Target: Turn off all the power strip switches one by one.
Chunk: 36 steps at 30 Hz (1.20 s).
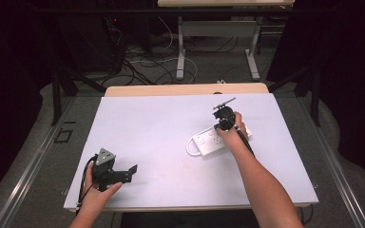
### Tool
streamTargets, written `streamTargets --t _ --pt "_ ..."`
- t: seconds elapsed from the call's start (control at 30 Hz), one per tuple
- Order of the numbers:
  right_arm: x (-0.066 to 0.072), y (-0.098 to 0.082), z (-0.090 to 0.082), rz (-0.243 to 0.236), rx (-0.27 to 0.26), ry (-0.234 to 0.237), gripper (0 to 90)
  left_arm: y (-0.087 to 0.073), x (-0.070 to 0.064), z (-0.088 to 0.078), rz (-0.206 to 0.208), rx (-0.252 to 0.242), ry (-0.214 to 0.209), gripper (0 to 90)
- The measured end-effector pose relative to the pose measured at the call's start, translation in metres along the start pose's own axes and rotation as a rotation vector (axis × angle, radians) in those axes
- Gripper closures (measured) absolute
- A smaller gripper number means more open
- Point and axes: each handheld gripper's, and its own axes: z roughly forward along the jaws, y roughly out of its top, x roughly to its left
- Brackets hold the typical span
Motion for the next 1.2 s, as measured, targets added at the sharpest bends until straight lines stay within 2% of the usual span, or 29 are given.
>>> streamTargets --t 0.13,0.23,0.33,0.47,0.73,0.8,1.0,1.2 --pt "-0.006 -0.001 0.0 0.009 -0.011 -0.007 88.8 0.0 0.0 0.0 0.0 0.001 0.001 1.3" --pt "-0.008 0.0 -0.001 0.007 0.009 -0.016 88.8 -0.001 -0.001 0.0 -0.01 0.001 0.0 1.3" --pt "-0.012 0.0 0.0 0.02 -0.005 -0.017 88.8 -0.001 0.0 0.0 -0.011 0.0 0.0 1.3" --pt "-0.016 0.001 -0.002 0.023 0.013 -0.029 88.8 -0.001 0.0 0.001 -0.008 -0.009 0.007 1.3" --pt "-0.02 0.0 0.0 0.026 0.008 -0.044 88.9 -0.001 0.0 0.001 -0.006 -0.008 0.006 1.3" --pt "-0.022 0.0 -0.001 0.033 0.023 -0.052 88.8 -0.001 0.0 0.001 -0.009 -0.006 0.005 1.3" --pt "-0.024 0.001 0.0 0.047 0.027 -0.038 89.2 -0.002 0.0 0.002 -0.017 -0.004 0.006 1.3" --pt "-0.023 0.001 0.001 0.028 0.039 -0.038 89.2 -0.002 0.001 0.002 -0.009 -0.004 0.009 1.3"
